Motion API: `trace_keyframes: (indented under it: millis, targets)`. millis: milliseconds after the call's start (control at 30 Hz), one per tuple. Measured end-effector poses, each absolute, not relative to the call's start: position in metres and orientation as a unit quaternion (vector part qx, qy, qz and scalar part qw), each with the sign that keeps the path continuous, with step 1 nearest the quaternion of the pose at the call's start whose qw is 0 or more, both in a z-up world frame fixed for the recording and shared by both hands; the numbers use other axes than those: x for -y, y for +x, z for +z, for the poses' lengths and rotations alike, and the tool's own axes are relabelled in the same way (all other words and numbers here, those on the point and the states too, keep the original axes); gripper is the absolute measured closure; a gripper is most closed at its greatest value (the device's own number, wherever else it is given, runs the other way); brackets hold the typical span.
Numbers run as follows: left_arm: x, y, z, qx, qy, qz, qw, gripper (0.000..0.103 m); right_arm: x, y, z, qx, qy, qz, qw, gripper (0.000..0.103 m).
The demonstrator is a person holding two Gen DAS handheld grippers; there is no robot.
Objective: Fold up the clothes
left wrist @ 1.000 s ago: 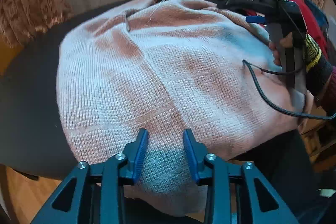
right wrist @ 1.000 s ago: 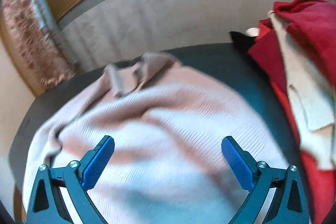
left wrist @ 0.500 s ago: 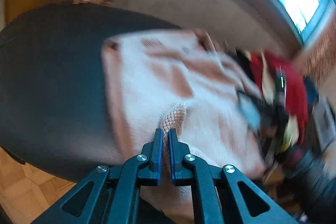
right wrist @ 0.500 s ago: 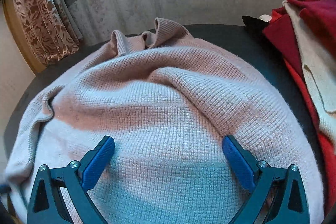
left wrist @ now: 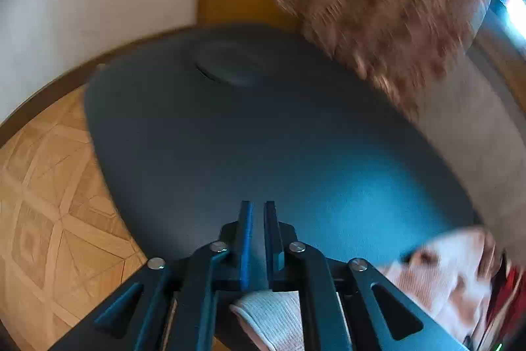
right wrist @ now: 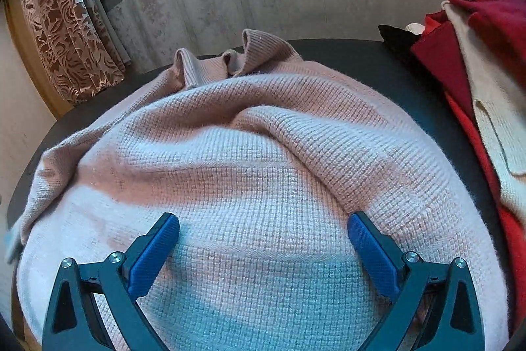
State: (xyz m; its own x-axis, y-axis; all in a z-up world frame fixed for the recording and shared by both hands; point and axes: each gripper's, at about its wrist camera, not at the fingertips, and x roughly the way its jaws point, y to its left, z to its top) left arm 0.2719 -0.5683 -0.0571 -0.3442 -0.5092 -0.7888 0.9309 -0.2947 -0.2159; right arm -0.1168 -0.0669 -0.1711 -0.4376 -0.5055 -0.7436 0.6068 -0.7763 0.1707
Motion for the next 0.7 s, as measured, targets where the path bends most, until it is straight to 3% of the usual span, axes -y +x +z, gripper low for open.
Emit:
trace_keyframes:
  millis: [67, 167, 267, 367, 433, 567, 600, 667, 700]
  targets:
    - [0.542, 0.264, -0.05, -0.319, 0.309, -0.783, 0.436, 0.091, 0.069, -0.116, -0.172, -0.068, 0.416, -0.846, 0.326, 0.0]
    - [0.479, 0.226, -0.081, -0.323, 0.387, -0.825, 0.255, 0.091, 0.073, -0.115, -0.173, -0.081, 0.417, -0.847, 0.321, 0.0]
    - [0.42, 0.204, -0.116, -0.347, 0.417, -0.827, 0.143, 0.09, 0.076, -0.114, -0.173, -0.088, 0.416, -0.847, 0.318, 0.0]
    - [0.386, 0.185, -0.141, -0.364, 0.436, -0.816, 0.109, 0.083, 0.074, -0.114, -0.173, -0.083, 0.416, -0.847, 0.32, 0.0]
    - [0.375, 0.175, -0.149, -0.339, 0.443, -0.821, 0.121, 0.082, 0.074, -0.114, -0.173, -0.082, 0.416, -0.847, 0.322, 0.0]
    - [0.367, 0.167, -0.15, -0.342, 0.424, -0.828, 0.131, 0.07, 0.073, -0.115, -0.173, -0.077, 0.416, -0.846, 0.324, 0.0]
    - [0.366, 0.166, -0.149, -0.345, 0.422, -0.828, 0.131, 0.072, 0.073, -0.115, -0.173, -0.078, 0.417, -0.846, 0.324, 0.0]
    - [0.363, 0.165, -0.146, -0.328, 0.432, -0.83, 0.132, 0.095, 0.075, -0.116, -0.174, -0.086, 0.417, -0.845, 0.322, 0.0]
    - [0.363, 0.166, -0.147, -0.328, 0.434, -0.828, 0.133, 0.095, 0.077, -0.116, -0.174, -0.09, 0.417, -0.845, 0.321, 0.0]
